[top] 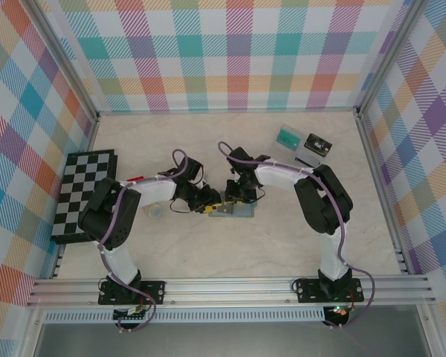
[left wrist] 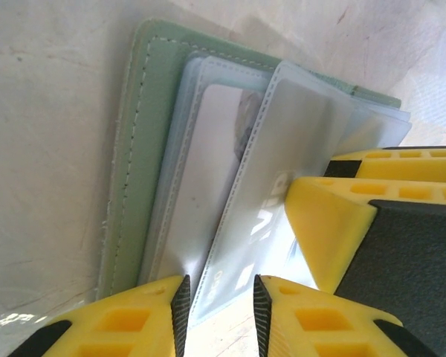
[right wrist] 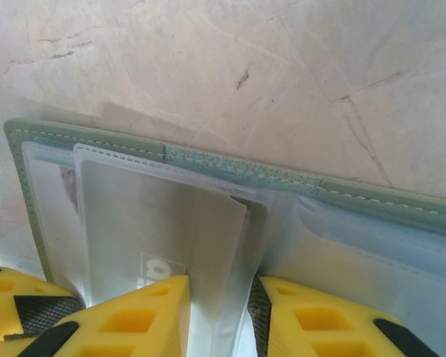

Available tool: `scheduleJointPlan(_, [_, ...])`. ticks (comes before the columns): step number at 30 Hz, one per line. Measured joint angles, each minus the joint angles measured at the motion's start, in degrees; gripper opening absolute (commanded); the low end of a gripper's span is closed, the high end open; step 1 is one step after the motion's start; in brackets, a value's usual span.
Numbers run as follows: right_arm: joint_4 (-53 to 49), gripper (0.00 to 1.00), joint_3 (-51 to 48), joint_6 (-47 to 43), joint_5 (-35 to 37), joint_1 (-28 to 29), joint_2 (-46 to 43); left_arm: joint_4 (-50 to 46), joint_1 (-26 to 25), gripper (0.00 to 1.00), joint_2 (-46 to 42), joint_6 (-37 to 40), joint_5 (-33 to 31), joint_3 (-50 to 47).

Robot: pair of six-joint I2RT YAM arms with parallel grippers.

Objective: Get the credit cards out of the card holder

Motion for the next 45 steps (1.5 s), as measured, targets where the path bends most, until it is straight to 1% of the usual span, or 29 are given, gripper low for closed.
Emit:
scheduleJointPlan(12, [3.7, 0.27, -2.8, 1.2, -4.3, -1.7, -0.9, -5.2, -0.7, 0.32, 2.1, 2.7, -0.5, 3.8])
scheduleJointPlan(19, [5.3, 0.27, -3.8, 1.7, -6.4, -2.3, -1.2, -5.9, -0.9, 0.31, 2.4, 3.7, -0.6, 4.3])
scheduleJointPlan(28, [6.7, 0.28, -4.7, 1.9, -7.7, -2.6, -1.6, -5.6, -0.9, 0.22, 2.7, 3.7, 0.2, 4.3])
scheduleJointPlan(33, [7.4, 0.30, -5.2, 2.3, -7.9, -2.7, -2.2, -5.4, -1.0, 0.13, 2.8, 3.7, 0.2, 4.2])
scheduleJointPlan(37, [8.1, 0.36, -6.4, 3.0, -7.7, -2.8, -3.5, -5.4, -1.1, 0.06, 2.8, 4.0, 0.0, 4.2])
scheduleJointPlan(40, [8.0, 0.43, -8.1, 3.6, -7.1, -3.0, -6.1, -5.7, -1.1, 0.04, 2.8, 4.7, -0.6, 4.2])
scheduleJointPlan(43, [7.4, 0.55, -9.3, 4.3, -5.4, -3.0, -9.9, -6.7, -1.1, 0.03, 2.2, 6.1, -2.1, 4.3])
scheduleJointPlan(45, [6.9, 0.61, -9.6, 4.6, -3.6, -3.3, -13.0, -8.9, -1.2, 0.03, 1.4, 7.3, -4.2, 4.6])
